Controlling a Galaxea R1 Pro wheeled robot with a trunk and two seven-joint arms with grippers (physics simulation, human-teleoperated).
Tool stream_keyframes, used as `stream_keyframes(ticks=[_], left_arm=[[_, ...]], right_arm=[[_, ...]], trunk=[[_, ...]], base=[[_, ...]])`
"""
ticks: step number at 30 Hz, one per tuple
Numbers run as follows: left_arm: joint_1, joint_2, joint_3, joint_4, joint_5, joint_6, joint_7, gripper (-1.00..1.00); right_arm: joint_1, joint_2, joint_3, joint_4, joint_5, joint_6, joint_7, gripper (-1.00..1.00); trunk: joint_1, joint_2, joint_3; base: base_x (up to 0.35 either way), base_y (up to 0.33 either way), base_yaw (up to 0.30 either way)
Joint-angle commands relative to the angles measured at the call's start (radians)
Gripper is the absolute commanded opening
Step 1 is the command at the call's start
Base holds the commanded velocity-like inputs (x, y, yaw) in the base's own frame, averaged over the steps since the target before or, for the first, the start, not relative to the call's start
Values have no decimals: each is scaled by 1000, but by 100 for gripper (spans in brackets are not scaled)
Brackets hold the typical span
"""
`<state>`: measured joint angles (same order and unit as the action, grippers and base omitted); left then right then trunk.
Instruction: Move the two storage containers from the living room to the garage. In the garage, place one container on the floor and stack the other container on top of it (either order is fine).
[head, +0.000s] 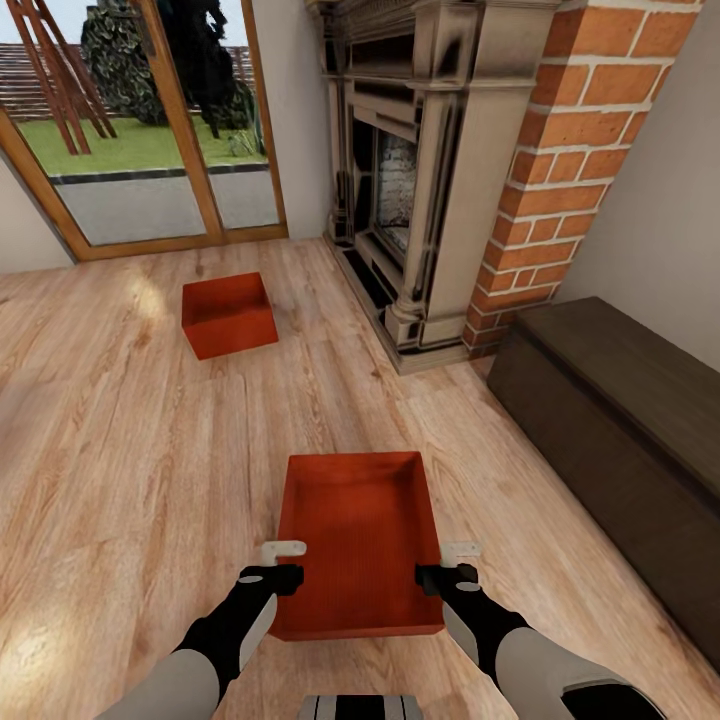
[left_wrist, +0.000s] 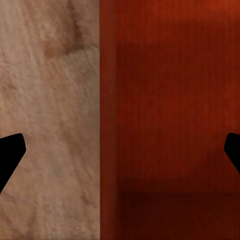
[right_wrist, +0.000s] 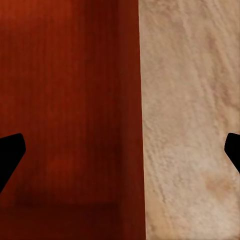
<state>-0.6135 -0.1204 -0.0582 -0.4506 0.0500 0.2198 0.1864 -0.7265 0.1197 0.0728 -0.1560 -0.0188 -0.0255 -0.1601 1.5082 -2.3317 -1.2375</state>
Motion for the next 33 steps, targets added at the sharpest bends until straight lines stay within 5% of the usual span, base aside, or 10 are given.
stream_keyframes(ticks=[1, 10, 18, 33], left_arm=[[0, 1, -6, -2, 5, 6, 7, 100], [0, 1, -6, -2, 6, 6, 7, 100], [0, 32, -6, -3, 8, 6, 14, 100], [0, 33, -9, -4, 8, 6, 13, 100]], right_arm=[[-1, 0, 8, 1, -2, -2, -6, 100], [-1, -1, 8, 2, -1, -2, -6, 100], [-1, -1, 8, 3, -1, -2, -6, 100], [-1, 0, 10, 3, -1, -2, -5, 100]], trunk=[[0, 0, -1], [0, 0, -1], [0, 0, -1], [0, 0, -1]], base=[[0, 0, 0], [0, 0, 0], [0, 0, 0], [0, 0, 0]])
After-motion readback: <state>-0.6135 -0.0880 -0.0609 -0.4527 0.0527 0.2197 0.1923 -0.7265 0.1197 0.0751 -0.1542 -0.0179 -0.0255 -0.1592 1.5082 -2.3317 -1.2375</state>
